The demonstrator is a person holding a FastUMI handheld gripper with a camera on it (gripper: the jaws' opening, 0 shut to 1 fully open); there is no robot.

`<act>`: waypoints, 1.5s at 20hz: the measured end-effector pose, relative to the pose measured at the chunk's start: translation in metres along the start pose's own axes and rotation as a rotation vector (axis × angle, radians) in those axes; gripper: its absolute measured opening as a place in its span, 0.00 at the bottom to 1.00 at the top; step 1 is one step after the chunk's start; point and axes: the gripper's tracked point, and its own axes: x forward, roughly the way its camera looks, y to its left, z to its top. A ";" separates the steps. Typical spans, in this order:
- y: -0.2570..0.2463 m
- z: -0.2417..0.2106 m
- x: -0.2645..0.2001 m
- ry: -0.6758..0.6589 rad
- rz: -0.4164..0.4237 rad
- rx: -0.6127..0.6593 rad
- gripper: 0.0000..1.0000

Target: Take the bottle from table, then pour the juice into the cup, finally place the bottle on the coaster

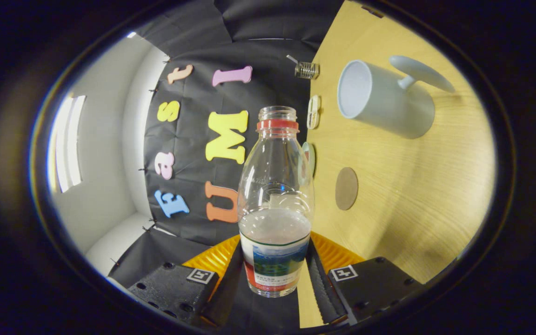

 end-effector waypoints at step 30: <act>0.016 0.023 0.019 -0.051 0.031 0.217 0.75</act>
